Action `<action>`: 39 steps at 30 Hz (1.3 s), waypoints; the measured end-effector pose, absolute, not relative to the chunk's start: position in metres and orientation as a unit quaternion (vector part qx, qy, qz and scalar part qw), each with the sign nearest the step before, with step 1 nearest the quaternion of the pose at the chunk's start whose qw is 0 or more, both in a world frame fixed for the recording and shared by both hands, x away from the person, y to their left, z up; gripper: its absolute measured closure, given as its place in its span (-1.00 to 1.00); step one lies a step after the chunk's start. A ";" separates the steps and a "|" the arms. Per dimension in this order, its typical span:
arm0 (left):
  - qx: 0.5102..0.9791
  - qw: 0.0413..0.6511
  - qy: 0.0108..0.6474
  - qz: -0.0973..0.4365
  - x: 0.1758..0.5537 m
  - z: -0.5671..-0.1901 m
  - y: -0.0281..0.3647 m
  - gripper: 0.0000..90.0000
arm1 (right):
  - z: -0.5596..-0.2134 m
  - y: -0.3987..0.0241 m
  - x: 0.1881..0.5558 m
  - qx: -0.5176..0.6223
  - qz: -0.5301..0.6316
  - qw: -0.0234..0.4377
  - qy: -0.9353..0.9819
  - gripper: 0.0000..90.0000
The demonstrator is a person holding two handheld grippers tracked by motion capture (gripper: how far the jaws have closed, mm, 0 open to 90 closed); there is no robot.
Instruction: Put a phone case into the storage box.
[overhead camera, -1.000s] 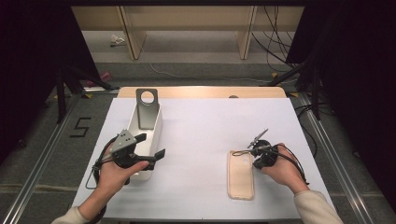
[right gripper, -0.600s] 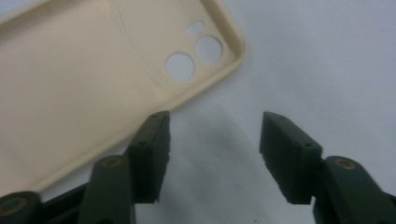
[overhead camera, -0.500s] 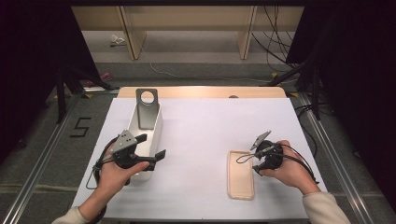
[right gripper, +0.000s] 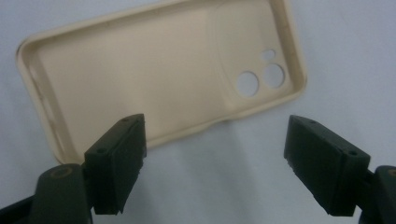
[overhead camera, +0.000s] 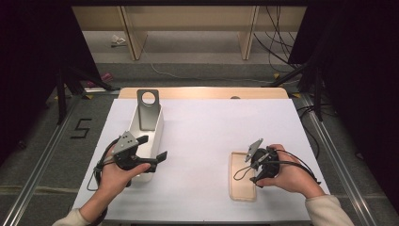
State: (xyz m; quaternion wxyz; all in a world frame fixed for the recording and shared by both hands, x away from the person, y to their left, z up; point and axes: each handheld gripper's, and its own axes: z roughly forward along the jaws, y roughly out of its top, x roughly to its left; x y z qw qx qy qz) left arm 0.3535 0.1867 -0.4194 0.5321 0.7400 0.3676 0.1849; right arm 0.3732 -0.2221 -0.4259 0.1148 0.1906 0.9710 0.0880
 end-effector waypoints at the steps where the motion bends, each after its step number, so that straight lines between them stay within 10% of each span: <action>1: 0.740 0.532 0.367 0.185 0.353 -0.419 0.187 -0.88 | -0.427 -0.221 0.373 0.191 0.088 0.114 0.971 -0.50; 8: 0.742 0.531 0.366 0.185 0.353 -0.419 0.186 -0.88 | -0.432 -0.228 0.382 0.297 0.086 0.079 0.948 -0.15; 23: 0.742 0.531 0.365 0.185 0.353 -0.419 0.186 -0.88 | -0.434 -0.222 0.386 0.364 0.106 0.045 0.924 -0.05; 39: 0.743 0.532 0.363 0.183 0.353 -0.419 0.185 -0.88 | -0.434 -0.189 0.353 0.131 0.064 0.008 0.989 -0.01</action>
